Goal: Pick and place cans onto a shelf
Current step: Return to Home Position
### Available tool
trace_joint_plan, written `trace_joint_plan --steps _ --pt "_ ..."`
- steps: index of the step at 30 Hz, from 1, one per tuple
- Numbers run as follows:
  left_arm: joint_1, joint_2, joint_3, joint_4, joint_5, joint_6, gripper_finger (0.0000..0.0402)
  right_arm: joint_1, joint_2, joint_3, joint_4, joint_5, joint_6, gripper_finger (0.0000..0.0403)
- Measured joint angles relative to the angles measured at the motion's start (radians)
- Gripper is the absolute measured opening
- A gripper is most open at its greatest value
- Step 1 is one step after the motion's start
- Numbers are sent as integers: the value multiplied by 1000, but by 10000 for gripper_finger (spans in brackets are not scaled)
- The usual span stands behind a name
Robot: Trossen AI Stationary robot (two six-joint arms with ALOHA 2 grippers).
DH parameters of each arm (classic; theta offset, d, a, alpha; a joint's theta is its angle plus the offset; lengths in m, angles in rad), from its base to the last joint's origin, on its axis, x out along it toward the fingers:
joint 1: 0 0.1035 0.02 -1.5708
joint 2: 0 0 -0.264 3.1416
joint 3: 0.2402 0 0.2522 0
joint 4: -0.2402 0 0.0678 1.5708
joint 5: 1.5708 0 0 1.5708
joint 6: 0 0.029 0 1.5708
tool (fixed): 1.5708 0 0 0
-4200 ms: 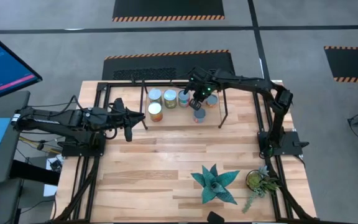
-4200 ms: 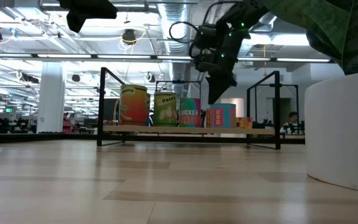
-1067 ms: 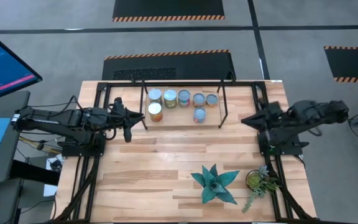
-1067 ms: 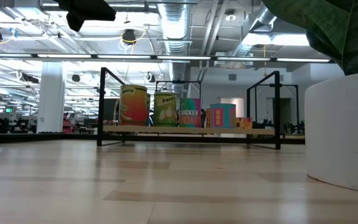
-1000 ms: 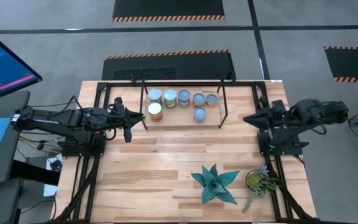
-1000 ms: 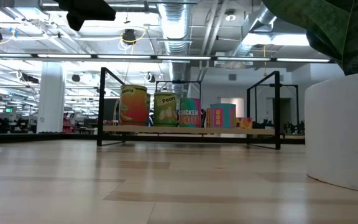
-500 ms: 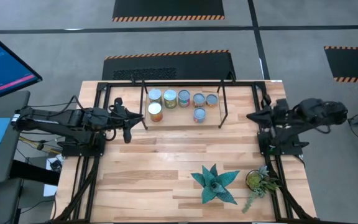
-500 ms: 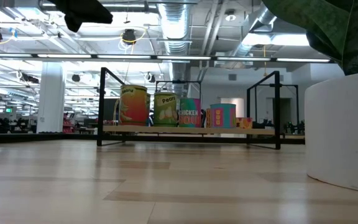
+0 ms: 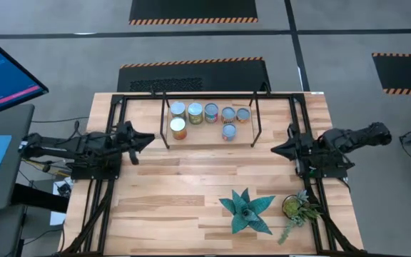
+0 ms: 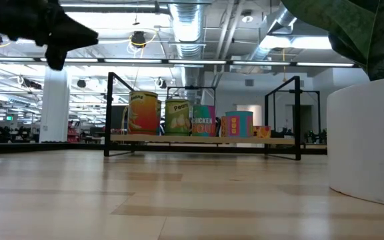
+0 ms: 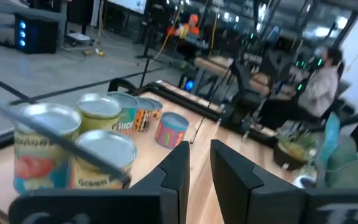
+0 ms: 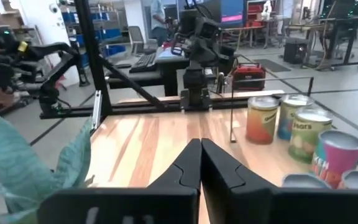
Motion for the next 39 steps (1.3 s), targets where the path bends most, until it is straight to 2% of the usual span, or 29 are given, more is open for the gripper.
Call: trace_joint_plan --steps 6,9,12,18,21,26,31,39 --pt "0 -219 -116 -4 24 -19 52 0 -79 -126 125 7 -45 31" --pt "0 -311 -148 -14 24 29 52 0 -132 -195 148 93 -50 29" --pt "0 -308 -153 -39 37 62 52 -1 -197 -256 141 160 -52 28" --pt "0 -312 -150 -147 116 -5 52 0 -215 -328 163 91 -41 29" --pt "0 -310 -150 -145 124 -1 52 -1 -212 -390 287 90 -54 31" --pt "0 -310 -150 -129 114 108 52 0 -194 -395 295 96 -135 30" --pt "0 -306 -149 -189 111 145 52 -1 -186 -395 292 101 7 27" --pt "0 -305 -149 -380 110 142 52 -1 -186 -396 286 102 35 32"
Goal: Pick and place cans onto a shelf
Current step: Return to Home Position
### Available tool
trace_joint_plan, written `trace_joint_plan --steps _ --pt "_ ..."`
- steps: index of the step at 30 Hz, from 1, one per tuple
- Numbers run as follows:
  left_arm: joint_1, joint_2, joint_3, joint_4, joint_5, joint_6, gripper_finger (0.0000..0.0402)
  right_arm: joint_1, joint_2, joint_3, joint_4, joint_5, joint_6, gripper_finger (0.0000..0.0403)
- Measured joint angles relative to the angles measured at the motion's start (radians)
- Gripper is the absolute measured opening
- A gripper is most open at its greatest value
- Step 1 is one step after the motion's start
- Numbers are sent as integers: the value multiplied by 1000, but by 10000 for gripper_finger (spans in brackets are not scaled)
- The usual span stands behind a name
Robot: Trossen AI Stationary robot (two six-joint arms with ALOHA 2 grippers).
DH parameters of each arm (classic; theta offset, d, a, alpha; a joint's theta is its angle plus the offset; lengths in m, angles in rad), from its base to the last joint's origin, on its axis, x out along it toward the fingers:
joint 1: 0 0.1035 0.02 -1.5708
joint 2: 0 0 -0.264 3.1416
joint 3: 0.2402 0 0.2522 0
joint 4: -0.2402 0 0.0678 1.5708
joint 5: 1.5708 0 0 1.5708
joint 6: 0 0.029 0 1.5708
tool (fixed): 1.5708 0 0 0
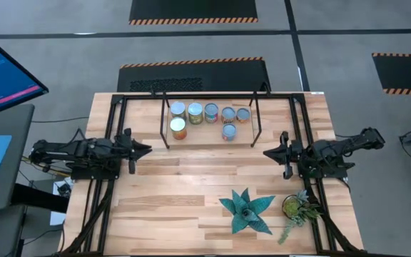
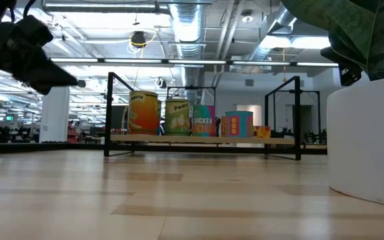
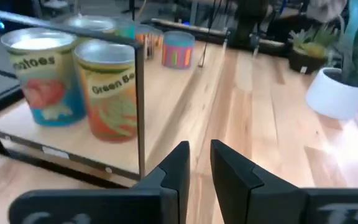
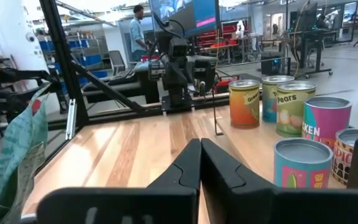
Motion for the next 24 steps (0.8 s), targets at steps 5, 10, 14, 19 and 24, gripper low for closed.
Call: trace_joint_plan --steps 5,10,14,19,24 --pt "0 2 8 -47 -2 0 52 0 0 0 -1 1 0 32" --pt "0 2 8 -48 -2 0 52 0 0 -1 -2 1 0 33" --pt "0 2 8 -48 -2 0 52 0 0 -1 -2 2 1 33" --pt "0 2 7 -49 -2 0 52 0 0 -1 -3 3 1 31" --pt "0 2 7 -49 -2 0 52 0 0 -2 -3 3 1 33"
